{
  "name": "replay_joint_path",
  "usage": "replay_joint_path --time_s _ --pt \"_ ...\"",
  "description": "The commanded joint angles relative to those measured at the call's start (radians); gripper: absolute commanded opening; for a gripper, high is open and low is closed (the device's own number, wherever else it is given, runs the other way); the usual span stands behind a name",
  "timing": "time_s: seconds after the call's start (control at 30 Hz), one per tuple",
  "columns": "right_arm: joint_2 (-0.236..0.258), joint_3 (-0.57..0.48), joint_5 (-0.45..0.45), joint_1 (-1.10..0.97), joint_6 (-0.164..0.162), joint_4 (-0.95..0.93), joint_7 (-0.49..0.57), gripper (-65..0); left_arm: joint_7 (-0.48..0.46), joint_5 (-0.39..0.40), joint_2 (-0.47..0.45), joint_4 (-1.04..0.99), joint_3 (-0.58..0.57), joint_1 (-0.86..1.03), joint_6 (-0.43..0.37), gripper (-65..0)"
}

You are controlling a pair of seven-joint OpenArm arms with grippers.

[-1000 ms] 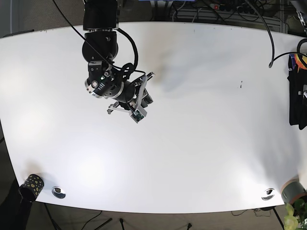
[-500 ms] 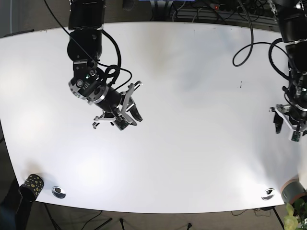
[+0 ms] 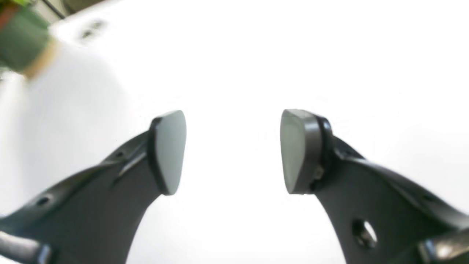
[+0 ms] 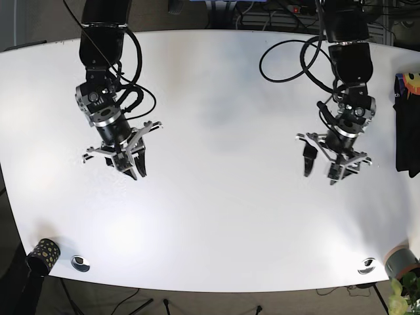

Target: Fold the T-shirt properly

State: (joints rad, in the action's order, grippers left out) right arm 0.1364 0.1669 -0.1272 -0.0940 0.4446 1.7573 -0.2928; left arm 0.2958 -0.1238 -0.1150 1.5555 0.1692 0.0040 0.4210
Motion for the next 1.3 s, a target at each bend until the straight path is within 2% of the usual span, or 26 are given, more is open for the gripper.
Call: replay_joint_path --time_s 0.0,0.13,0.3,0.4,0.53,1.03,1.13,1.27 --pt "0.015 0.033 0.014 -0.005 -0.003 0.016 0.034 -55.0 -0.027 0.009 0.007 0.033 -0.05 0.003 0.0 -28.9" --pt "0.019 0.053 0.019 -0.06 0.003 0.019 0.036 -55.0 -0.023 0.009 0.007 0.086 -0.121 0.075 0.0 -28.9" --pt "0.021 0.112 0.136 -0.152 0.006 0.026 0.033 -54.9 0.064 0.013 0.028 0.175 -0.136 0.166 0.0 -29.0" --pt "0.062 0.125 0.211 -0.218 0.006 0.033 0.033 -54.9 0.113 0.013 0.07 0.225 -0.095 0.228 0.0 -29.0" --pt "0.076 0.125 0.271 -0.313 0.006 0.068 0.034 -54.9 0.135 0.013 0.119 0.303 -0.023 0.325 0.0 -29.0" --pt "0.073 0.127 0.291 -0.654 0.006 0.189 0.033 -55.3 0.135 0.013 0.232 0.445 0.129 0.699 0.0 -29.0" --pt "0.081 0.127 0.291 -0.734 0.006 0.201 0.033 -55.2 0.135 0.013 0.235 0.446 0.132 0.758 0.0 -29.0" --pt "0.114 0.125 0.317 -0.835 0.006 0.207 0.033 -55.3 0.135 0.014 0.24 0.448 0.148 0.812 0.0 -29.0"
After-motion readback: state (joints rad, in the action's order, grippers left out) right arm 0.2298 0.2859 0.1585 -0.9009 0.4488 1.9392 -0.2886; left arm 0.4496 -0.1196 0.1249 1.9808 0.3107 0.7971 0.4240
